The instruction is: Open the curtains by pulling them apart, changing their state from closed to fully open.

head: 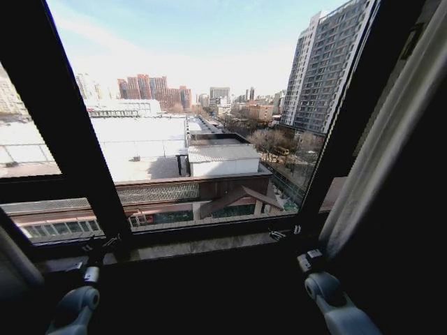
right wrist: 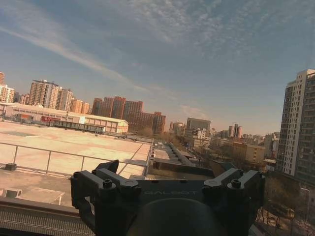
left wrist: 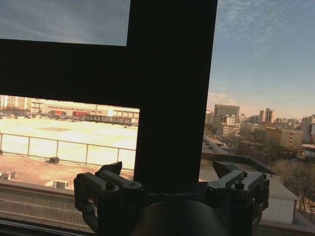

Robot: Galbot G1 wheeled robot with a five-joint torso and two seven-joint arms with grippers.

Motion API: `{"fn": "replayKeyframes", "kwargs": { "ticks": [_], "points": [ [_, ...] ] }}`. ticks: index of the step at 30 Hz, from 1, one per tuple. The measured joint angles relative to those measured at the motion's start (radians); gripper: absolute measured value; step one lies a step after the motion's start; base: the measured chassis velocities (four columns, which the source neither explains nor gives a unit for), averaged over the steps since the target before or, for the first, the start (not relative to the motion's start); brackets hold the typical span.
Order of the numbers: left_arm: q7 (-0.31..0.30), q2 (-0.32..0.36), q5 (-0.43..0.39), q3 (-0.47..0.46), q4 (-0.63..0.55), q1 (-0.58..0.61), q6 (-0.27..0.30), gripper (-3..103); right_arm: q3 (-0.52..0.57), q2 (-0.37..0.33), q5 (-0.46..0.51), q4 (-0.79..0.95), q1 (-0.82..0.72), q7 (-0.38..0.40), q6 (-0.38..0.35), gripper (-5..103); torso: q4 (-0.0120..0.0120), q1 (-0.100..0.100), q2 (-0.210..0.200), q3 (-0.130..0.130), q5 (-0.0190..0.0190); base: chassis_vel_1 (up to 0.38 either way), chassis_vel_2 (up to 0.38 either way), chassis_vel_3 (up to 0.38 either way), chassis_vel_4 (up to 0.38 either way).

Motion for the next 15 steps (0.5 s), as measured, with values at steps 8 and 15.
{"fn": "replayKeyframes", "kwargs": {
  "ticks": [8, 15],
  "points": [
    [0.0, 0.0, 0.0, 0.0, 0.0, 0.0, 0.0, 100, 0.0, 0.0, 0.0, 0.0, 0.0, 0.0, 0.0, 100, 0.0002, 0.0, 0.0, 0.0, -0.0004, 0.39, 0.323, -0.386, -0.312],
    [0.0, 0.0, 0.0, 0.0, 0.0, 0.0, 0.0, 100, 0.0, 0.0, 0.0, 0.0, 0.0, 0.0, 0.0, 100, -0.0001, 0.0, 0.0, 0.0, -0.0004, 0.372, 0.317, -0.37, -0.33]
  ]
}}
